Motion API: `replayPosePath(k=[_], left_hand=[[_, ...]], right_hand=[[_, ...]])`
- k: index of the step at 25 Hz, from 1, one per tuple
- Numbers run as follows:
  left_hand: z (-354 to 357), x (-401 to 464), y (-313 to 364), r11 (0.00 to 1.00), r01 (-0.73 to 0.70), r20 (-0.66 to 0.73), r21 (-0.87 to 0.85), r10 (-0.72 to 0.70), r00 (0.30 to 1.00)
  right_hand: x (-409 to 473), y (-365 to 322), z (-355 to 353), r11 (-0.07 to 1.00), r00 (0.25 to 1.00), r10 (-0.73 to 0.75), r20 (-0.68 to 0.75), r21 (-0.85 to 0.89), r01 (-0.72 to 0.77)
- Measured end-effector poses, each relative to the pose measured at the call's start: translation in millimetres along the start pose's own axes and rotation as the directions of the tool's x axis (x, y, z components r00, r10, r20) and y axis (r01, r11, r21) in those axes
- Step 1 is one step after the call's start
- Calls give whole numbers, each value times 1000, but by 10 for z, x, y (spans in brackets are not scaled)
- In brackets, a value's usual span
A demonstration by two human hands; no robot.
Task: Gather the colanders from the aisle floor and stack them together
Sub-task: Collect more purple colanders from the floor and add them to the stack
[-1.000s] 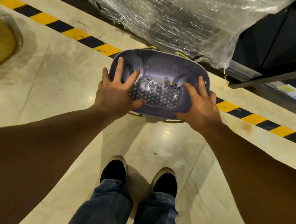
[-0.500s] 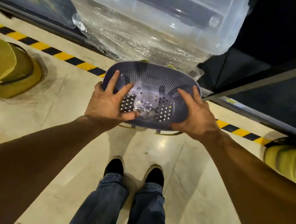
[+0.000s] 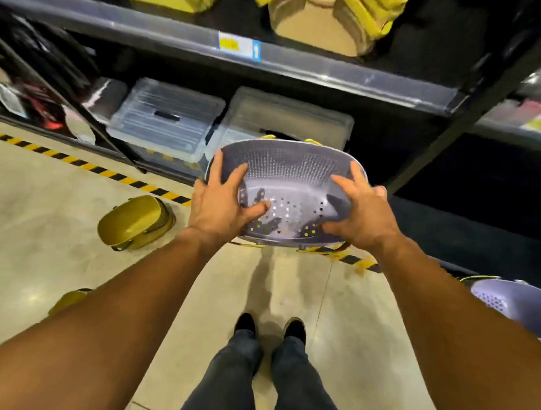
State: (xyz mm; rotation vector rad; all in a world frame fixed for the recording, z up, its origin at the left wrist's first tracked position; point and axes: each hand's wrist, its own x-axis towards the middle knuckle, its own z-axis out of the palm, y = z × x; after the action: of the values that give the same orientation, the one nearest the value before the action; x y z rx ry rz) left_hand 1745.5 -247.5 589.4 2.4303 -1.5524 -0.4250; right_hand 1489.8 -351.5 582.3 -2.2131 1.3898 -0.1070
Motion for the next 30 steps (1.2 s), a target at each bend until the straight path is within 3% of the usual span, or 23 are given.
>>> replayPosePath(k=[5,13,21,27,30], left_hand=[[-1017,-235,333,997,-58,-27,47,59,998],[-1726,-371,844,953,-282,-112,106,294,949],[-1227,-702,1900,802,-578,-24,153,587,809],[-652,-1194,2996,642,-753,39,148,757,653],[-422,-1493,3502,613,-784,62,96,782,620]], right_hand=[[-424,-533,-810,998,991,-62,-117,-21,60],[-959,-698,-1576,996,948,59,-312,-48,-78],[-2146,61,-1827,932,864,331,-380,-14,-363],[-3273,775,-1918,800,718,564,-408,54,-598],[-3721,1141,-2095,756,669,610,-425,62,-651]])
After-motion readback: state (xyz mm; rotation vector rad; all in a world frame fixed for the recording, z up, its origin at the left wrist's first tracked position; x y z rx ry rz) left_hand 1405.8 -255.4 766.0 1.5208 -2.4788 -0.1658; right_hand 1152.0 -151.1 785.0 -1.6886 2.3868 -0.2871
